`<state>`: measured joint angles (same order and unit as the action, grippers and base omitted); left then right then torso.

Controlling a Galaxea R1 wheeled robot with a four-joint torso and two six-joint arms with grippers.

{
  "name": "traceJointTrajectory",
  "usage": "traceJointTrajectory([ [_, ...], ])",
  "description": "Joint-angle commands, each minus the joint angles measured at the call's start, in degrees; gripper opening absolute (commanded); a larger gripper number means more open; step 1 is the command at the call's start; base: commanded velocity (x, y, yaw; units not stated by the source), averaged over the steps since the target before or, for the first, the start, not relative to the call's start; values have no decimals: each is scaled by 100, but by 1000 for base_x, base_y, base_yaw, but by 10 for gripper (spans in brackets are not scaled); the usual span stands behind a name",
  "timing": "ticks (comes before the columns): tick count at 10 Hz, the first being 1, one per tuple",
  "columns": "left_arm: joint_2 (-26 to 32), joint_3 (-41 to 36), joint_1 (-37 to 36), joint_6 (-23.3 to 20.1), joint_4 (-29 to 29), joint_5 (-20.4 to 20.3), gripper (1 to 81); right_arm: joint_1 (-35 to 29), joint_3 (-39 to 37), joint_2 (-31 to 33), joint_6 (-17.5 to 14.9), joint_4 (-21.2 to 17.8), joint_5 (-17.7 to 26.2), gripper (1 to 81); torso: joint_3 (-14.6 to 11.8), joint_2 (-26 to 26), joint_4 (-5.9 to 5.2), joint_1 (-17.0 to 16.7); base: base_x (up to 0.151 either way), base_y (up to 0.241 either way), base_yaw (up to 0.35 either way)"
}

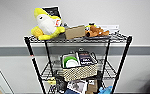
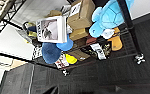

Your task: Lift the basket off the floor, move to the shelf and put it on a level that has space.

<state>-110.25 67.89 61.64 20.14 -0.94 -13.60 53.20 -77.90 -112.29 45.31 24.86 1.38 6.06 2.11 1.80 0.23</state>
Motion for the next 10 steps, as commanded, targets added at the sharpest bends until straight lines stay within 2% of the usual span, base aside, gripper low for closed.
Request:
traceJointTrajectory([
  [1,-1122,1359,1188,-107,-644,-942,811,898,-928,-429,-58,-7,-700,811,0,0,0,0,0,0,0],
  [3,-1473,1832,1488,-107,-732,-1013,811,1338,-1357,-709,-66,177,-848,811,-5,4,0,-5,0,0,0],
  [5,-1588,2079,1672,-107,-803,-1013,811,1628,-1596,-816,-66,283,-1025,811,-9,9,0,-11,0,0,0],
  [7,-1823,2629,1856,-81,-793,-995,811,1866,-1779,-990,-58,685,-1017,811,-13,11,0,-13,0,0,0],
  [10,-2520,3688,2190,-80,-811,-942,811,2269,-2791,-1800,-58,951,-964,811,-17,17,0,-20,0,0,0],
])
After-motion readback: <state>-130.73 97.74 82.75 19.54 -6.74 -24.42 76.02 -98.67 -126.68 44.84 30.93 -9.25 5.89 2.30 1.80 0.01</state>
